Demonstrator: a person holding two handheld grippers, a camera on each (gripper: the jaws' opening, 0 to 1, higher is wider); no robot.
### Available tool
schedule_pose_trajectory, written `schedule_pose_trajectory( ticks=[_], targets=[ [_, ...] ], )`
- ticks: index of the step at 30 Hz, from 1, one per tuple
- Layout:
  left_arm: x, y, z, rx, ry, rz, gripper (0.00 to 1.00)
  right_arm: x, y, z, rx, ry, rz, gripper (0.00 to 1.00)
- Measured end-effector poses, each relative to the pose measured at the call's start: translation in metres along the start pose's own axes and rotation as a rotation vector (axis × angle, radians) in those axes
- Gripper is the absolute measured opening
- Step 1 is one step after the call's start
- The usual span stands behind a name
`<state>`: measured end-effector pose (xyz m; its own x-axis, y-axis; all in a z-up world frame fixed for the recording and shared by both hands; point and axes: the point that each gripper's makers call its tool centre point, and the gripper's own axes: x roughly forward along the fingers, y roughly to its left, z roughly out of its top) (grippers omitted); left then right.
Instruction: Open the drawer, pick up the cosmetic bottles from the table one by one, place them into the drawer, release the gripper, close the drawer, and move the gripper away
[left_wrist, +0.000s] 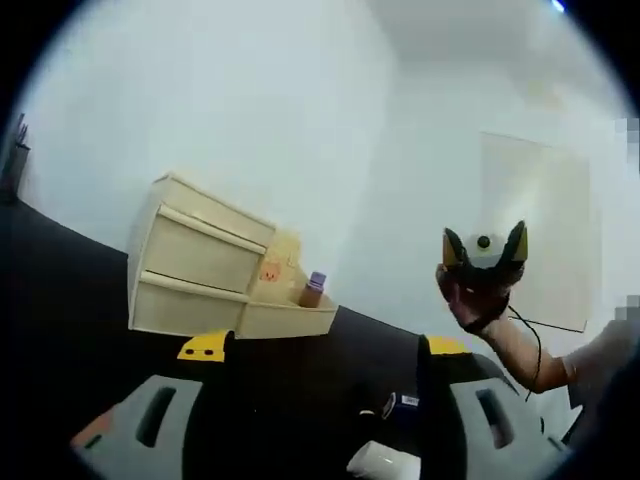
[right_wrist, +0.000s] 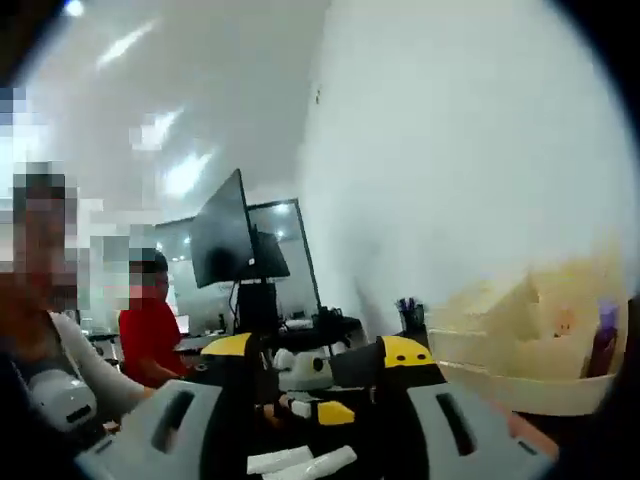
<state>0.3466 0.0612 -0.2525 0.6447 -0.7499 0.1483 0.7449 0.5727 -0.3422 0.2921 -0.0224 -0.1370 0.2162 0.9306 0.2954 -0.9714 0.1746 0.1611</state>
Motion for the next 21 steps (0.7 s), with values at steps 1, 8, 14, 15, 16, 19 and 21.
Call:
schedule_pose_trajectory(
  ticks=[1,8,14,15,16,19,21],
  targets=[
    [0.000,0.000,0.000,-0.001,-0.001,0.000,0.69,-0.001,-0.006,-0.003,-0.002,-0.002,-0.006,0.43],
    [0.000,0.002,0.005,-0.016,-0.021,0.006,0.69,-0.024,-0.045,-0.037,-0.004,0.006,-0.098,0.43],
    [-0.001,0.018,0.044,-0.122,-0.164,0.051,0.68,-0.030,-0.041,-0.049,0.011,0.021,-0.117,0.43],
    [-0.001,0.021,0.048,-0.135,-0.180,0.055,0.68,-0.030,-0.041,-0.050,0.023,0.022,-0.118,0.43],
    [-0.002,0.025,0.054,-0.153,-0.200,0.063,0.68,-0.029,-0.039,-0.052,0.027,0.023,-0.116,0.43],
    [-0.004,0.037,0.069,-0.188,-0.247,0.088,0.66,-0.028,-0.037,-0.055,0.023,0.036,-0.120,0.42],
    [-0.005,0.044,0.076,-0.205,-0.285,0.108,0.63,-0.026,-0.037,-0.057,0.026,0.037,-0.125,0.41]
  ],
)
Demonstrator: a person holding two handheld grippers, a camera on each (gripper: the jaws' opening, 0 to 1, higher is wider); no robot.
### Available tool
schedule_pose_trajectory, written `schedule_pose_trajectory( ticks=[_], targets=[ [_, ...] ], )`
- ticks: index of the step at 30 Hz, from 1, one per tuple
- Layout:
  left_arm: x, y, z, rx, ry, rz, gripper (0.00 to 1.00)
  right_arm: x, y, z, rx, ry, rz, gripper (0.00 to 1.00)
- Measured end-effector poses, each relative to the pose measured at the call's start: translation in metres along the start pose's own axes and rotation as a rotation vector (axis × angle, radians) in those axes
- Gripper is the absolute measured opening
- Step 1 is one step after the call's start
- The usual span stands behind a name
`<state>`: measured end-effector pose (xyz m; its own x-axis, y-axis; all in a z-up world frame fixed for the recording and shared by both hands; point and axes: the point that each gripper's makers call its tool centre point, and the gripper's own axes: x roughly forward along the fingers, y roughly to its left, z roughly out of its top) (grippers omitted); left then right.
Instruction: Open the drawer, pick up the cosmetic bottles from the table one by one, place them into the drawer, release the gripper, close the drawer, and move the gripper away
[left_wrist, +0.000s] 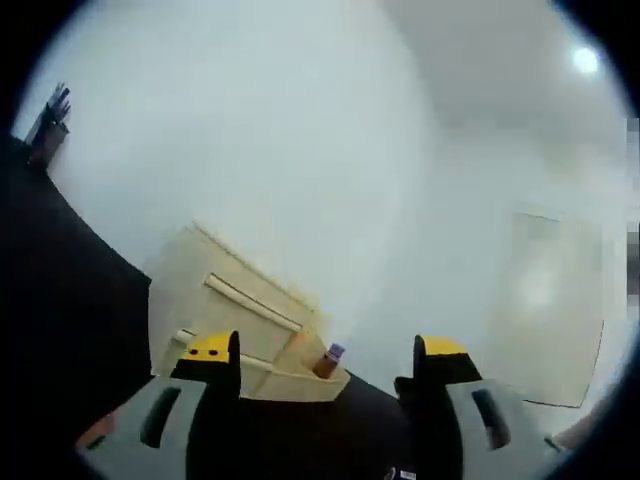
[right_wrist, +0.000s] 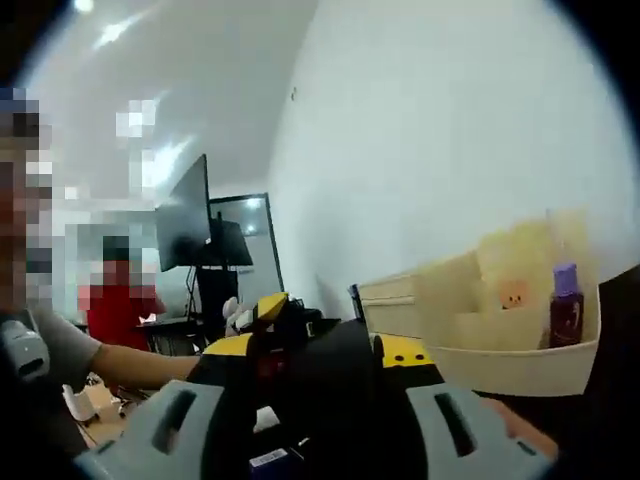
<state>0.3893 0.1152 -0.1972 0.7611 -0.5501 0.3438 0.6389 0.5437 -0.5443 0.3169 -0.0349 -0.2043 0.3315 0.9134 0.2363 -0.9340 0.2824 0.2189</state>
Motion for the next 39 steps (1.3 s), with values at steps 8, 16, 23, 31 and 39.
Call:
schedule_pose_trajectory(
  ticks=[8,16,23,31,39],
  targets=[
    [0.017,0.012,0.009,-0.042,-0.089,-0.018,0.51,0.001,-0.008,-0.012,0.015,0.023,-0.032,0.39],
    [0.033,0.021,0.002,-0.165,-0.115,-0.049,0.47,0.001,-0.008,-0.003,0.027,-0.008,-0.028,0.39],
    [0.033,0.027,-0.008,-0.178,-0.092,-0.037,0.47,0.004,-0.021,-0.001,0.032,0.014,-0.025,0.37],
    [0.023,0.021,-0.010,-0.162,-0.070,-0.048,0.52,0.009,-0.021,-0.019,-0.025,0.114,-0.010,0.31],
    [0.032,0.030,-0.007,-0.270,-0.124,-0.035,0.46,0.006,-0.028,-0.016,-0.016,0.107,-0.029,0.31]
  ],
)
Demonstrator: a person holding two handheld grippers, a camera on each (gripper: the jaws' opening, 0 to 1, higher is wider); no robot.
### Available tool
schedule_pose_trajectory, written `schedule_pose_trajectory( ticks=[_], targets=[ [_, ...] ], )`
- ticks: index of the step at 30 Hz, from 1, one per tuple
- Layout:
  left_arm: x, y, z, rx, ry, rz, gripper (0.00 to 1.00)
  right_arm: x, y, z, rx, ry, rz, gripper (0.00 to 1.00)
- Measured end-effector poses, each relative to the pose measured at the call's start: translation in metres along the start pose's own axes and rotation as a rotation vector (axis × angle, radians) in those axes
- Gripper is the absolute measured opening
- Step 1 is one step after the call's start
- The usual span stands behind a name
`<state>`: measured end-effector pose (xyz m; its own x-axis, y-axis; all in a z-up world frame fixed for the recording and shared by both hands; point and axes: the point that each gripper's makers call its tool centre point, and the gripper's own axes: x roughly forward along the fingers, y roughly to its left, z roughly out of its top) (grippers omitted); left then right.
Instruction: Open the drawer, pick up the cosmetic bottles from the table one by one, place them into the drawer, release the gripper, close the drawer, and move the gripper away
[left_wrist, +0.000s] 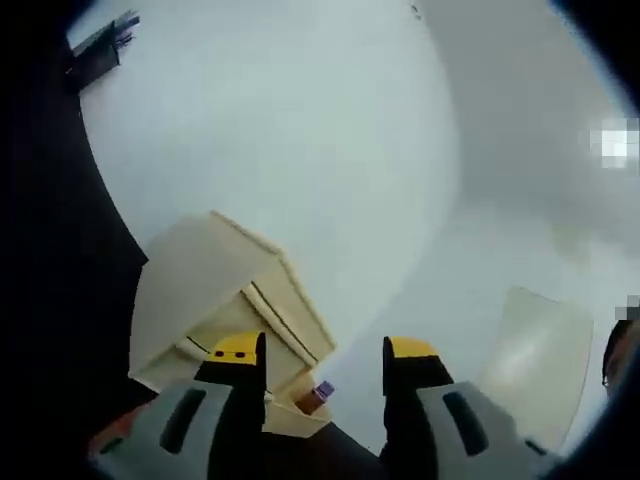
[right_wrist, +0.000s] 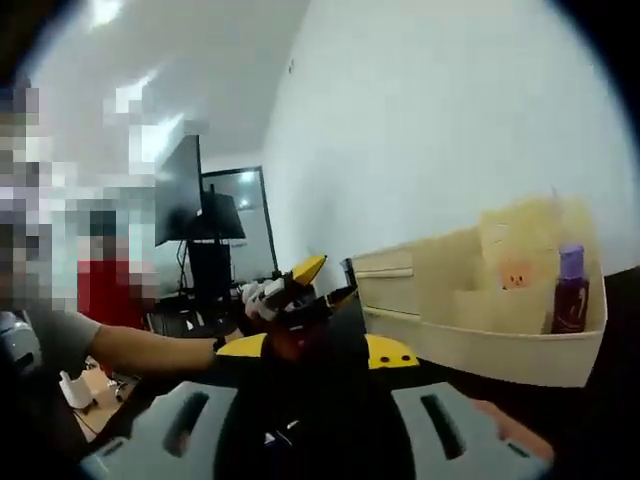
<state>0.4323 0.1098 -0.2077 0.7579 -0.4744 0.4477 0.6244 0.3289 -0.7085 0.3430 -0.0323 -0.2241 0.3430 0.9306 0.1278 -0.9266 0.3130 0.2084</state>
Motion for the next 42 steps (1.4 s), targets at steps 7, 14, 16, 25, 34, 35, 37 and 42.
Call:
schedule_pose_trajectory(
  ticks=[7,14,16,25,34,35,37,42],
  targets=[
    [0.013,0.002,0.001,-0.045,-0.037,-0.010,0.49,0.000,0.000,0.003,0.004,-0.005,0.000,0.31],
    [0.022,0.007,0.005,-0.058,-0.078,-0.016,0.44,0.001,-0.002,0.004,0.005,-0.004,0.001,0.31],
    [0.024,0.009,0.006,-0.066,-0.078,-0.018,0.43,0.001,-0.002,0.004,0.006,-0.004,0.003,0.31],
    [0.023,0.022,0.011,-0.109,-0.102,-0.012,0.32,0.000,0.000,0.003,0.007,0.001,0.003,0.31],
    [0.018,0.018,0.008,-0.096,-0.077,-0.006,0.25,0.001,-0.001,0.002,0.006,0.010,0.000,0.31],
    [0.017,0.020,0.007,-0.096,-0.071,0.009,0.24,0.001,-0.002,0.002,0.007,0.009,-0.001,0.31],
    [0.015,0.021,0.007,-0.100,-0.074,0.014,0.21,0.000,-0.001,0.002,0.008,0.009,-0.002,0.31],
    [0.012,0.027,0.000,-0.129,-0.062,0.096,0.07,-0.001,-0.002,0.002,0.010,0.005,-0.012,0.31]
  ],
)
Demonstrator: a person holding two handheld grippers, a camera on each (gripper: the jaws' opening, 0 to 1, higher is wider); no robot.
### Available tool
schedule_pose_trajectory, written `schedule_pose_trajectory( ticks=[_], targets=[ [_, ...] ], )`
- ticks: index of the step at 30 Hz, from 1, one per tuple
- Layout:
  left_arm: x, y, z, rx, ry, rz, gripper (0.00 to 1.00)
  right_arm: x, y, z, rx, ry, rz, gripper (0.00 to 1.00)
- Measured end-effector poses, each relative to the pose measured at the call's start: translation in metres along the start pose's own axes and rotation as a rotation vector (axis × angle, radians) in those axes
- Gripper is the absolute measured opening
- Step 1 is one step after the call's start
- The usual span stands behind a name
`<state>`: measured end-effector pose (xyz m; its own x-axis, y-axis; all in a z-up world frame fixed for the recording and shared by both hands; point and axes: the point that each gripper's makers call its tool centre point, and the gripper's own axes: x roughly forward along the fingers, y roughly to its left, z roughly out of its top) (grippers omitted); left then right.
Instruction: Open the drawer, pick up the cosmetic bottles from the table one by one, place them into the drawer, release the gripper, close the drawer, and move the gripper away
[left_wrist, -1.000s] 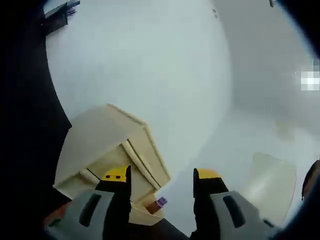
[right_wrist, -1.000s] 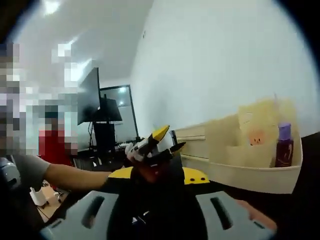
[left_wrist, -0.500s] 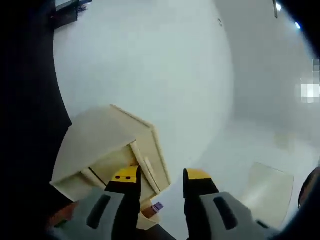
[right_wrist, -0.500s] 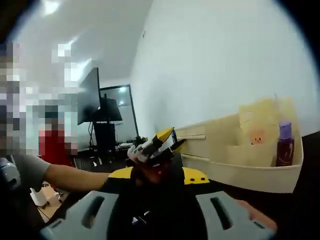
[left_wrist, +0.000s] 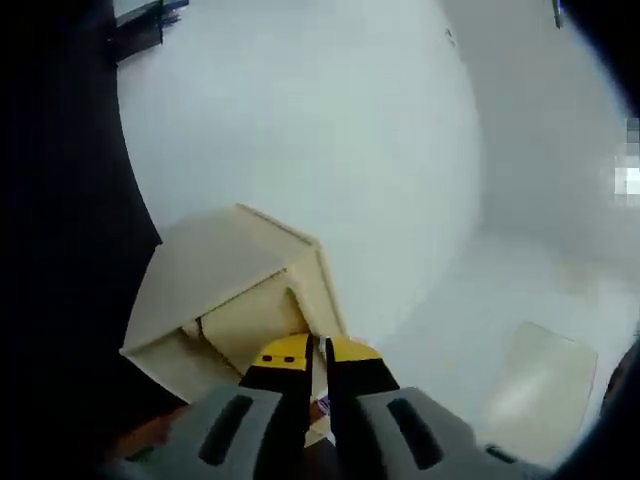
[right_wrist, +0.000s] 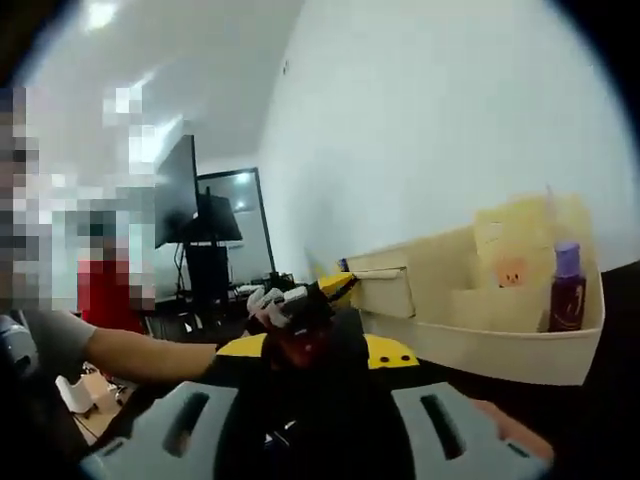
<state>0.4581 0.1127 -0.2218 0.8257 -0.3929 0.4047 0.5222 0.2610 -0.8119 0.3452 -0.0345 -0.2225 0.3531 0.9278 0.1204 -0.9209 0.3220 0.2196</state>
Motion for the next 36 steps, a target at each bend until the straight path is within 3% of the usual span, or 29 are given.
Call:
schedule_pose_trajectory(
  ticks=[21,23,25,30,32,34,36],
  targets=[
    [-0.013,-0.001,-0.003,-0.014,0.016,0.050,0.06,0.000,-0.003,-0.002,-0.001,0.011,-0.010,0.30],
    [-0.015,0.002,-0.002,0.050,0.014,0.081,0.07,0.000,-0.003,-0.003,-0.002,0.013,-0.011,0.30],
    [-0.016,-0.001,-0.010,0.068,0.064,0.081,0.07,0.000,-0.002,-0.004,-0.005,0.016,-0.013,0.30],
    [-0.023,-0.008,-0.019,0.327,0.158,0.126,0.12,0.000,0.000,-0.004,-0.013,0.021,-0.013,0.30],
    [-0.026,-0.021,-0.015,0.460,0.195,0.111,0.19,0.000,0.001,-0.003,-0.012,0.018,-0.012,0.30],
    [-0.026,-0.034,-0.006,0.595,0.215,0.097,0.19,-0.001,0.001,-0.003,-0.012,0.015,-0.013,0.30],
    [-0.025,-0.044,-0.002,0.710,0.272,0.091,0.20,-0.001,0.000,-0.003,-0.012,0.014,-0.015,0.30]
  ],
)
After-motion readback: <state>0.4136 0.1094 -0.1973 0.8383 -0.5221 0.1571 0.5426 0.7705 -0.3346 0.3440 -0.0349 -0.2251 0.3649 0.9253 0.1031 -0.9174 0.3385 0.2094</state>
